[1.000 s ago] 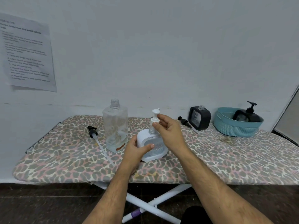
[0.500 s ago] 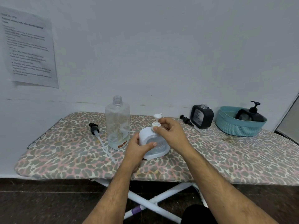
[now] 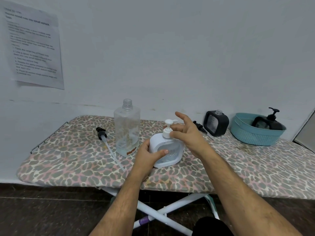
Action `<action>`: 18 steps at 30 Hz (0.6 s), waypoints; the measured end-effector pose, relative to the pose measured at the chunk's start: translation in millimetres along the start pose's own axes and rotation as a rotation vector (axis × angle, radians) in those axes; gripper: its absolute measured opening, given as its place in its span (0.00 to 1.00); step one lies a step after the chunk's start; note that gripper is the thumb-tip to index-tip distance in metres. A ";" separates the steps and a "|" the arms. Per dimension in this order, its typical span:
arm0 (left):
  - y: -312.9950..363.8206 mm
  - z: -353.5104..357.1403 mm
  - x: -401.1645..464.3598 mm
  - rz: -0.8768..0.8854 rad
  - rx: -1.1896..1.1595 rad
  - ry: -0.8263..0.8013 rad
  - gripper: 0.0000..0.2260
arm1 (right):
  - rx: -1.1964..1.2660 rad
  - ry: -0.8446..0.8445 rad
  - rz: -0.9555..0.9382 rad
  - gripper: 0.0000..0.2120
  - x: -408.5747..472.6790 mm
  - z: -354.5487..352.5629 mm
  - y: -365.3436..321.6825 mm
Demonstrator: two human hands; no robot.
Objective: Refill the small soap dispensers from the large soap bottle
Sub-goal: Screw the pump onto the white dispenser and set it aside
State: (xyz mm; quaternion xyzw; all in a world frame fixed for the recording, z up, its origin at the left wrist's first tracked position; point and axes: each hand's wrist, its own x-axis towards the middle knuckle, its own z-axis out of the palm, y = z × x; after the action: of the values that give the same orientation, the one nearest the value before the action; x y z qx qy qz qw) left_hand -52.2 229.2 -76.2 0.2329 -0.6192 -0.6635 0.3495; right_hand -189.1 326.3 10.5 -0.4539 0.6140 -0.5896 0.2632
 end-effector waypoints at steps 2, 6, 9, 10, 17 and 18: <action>-0.1 -0.2 -0.1 0.003 0.007 -0.001 0.29 | -0.022 0.020 -0.014 0.36 0.6 -1.2 1.7; 0.6 0.5 -0.2 0.002 0.014 0.001 0.29 | -0.089 0.027 -0.026 0.39 1.0 -2.3 -0.7; 1.4 0.5 -0.8 0.005 0.014 0.003 0.30 | -0.055 -0.011 -0.024 0.33 2.5 -2.3 -3.3; 1.5 0.5 -0.9 0.005 0.014 0.002 0.30 | -0.059 -0.023 -0.029 0.31 2.6 -2.8 -3.9; 2.2 0.6 -1.0 0.013 0.017 -0.003 0.29 | -0.112 0.019 -0.038 0.31 2.8 -0.3 -4.8; 2.2 0.7 -1.1 0.013 0.016 -0.003 0.29 | -0.101 0.010 -0.038 0.32 2.8 -0.6 -4.8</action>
State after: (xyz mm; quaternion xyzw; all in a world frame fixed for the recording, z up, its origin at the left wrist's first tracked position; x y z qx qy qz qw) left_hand -51.6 230.6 -74.1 0.2304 -0.6264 -0.6567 0.3511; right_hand -189.7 324.7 15.9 -0.4753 0.6357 -0.5648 0.2257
